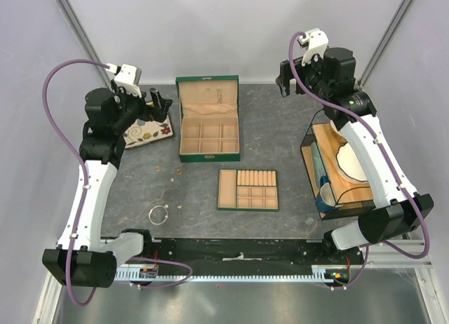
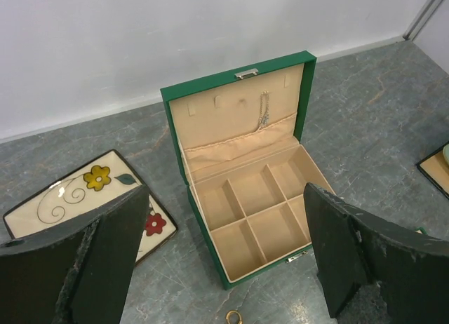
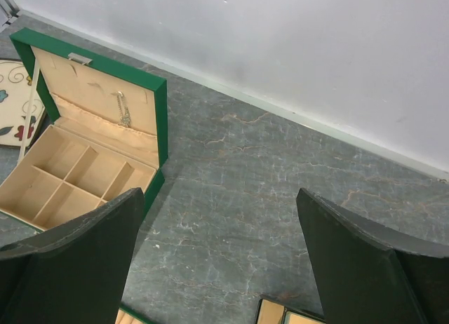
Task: Organize the mixed jewelry
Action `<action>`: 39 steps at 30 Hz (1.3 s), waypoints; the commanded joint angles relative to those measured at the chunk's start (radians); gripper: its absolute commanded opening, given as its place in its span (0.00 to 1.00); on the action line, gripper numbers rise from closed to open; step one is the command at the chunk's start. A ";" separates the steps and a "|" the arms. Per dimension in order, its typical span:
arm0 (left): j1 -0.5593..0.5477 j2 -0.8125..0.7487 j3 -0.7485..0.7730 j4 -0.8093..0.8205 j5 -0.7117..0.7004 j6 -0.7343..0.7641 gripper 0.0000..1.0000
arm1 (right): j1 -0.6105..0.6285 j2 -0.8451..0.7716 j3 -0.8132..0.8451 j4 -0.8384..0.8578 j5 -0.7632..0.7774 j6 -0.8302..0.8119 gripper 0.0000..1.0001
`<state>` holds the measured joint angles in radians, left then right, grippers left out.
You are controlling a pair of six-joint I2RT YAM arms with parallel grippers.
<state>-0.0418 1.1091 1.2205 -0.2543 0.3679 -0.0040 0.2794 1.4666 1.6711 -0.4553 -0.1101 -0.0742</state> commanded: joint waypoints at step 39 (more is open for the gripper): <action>-0.006 -0.184 -0.501 -0.708 -0.020 1.157 0.98 | 0.001 -0.017 -0.174 0.007 -0.128 -0.021 0.98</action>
<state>-0.0437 0.9264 0.7765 -0.9737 0.3378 0.9958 0.2794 1.4635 1.5120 -0.4728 -0.2111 -0.0860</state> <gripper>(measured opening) 0.979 0.982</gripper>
